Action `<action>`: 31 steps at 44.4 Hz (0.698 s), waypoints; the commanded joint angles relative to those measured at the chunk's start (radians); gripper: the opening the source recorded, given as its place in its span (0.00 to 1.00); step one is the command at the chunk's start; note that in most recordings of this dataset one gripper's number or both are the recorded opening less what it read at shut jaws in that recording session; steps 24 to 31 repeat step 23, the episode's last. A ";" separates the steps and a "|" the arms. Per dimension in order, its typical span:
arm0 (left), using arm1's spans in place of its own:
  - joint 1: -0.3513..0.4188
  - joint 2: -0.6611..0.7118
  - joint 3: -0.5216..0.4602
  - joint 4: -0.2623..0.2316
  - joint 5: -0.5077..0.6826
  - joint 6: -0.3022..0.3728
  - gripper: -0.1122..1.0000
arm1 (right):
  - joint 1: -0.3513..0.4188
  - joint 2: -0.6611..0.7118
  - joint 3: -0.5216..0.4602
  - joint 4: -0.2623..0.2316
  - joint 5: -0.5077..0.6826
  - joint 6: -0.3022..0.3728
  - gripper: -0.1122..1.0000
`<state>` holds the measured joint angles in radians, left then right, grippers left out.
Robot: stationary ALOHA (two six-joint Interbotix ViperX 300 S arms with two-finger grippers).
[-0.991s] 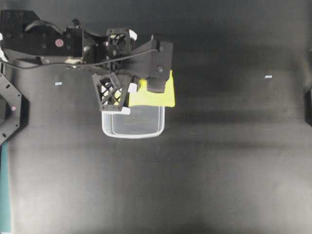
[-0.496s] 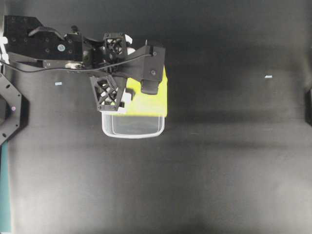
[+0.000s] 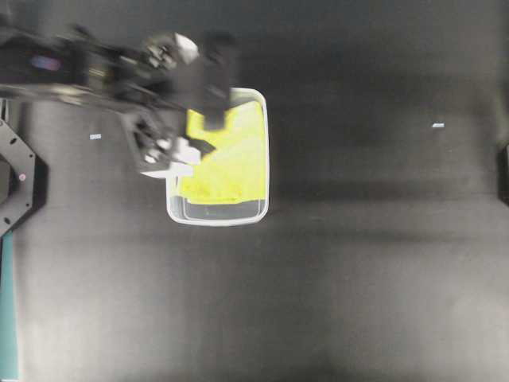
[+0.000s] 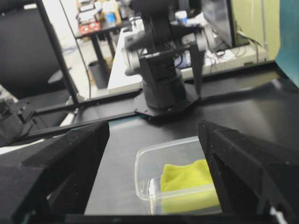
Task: Place the yellow towel into the container with the left arm.
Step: 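Lower the towel into the container and open the left gripper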
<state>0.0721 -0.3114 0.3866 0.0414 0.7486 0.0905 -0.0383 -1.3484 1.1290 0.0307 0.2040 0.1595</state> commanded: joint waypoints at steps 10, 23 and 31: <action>-0.011 -0.380 0.207 0.003 -0.153 -0.043 0.83 | -0.003 0.006 -0.008 0.000 -0.017 0.000 0.77; -0.048 -0.641 0.391 0.003 -0.382 -0.137 0.83 | -0.003 0.012 0.012 -0.006 -0.041 -0.014 0.77; -0.048 -0.641 0.391 0.003 -0.382 -0.137 0.83 | -0.003 0.012 0.012 -0.006 -0.041 -0.014 0.77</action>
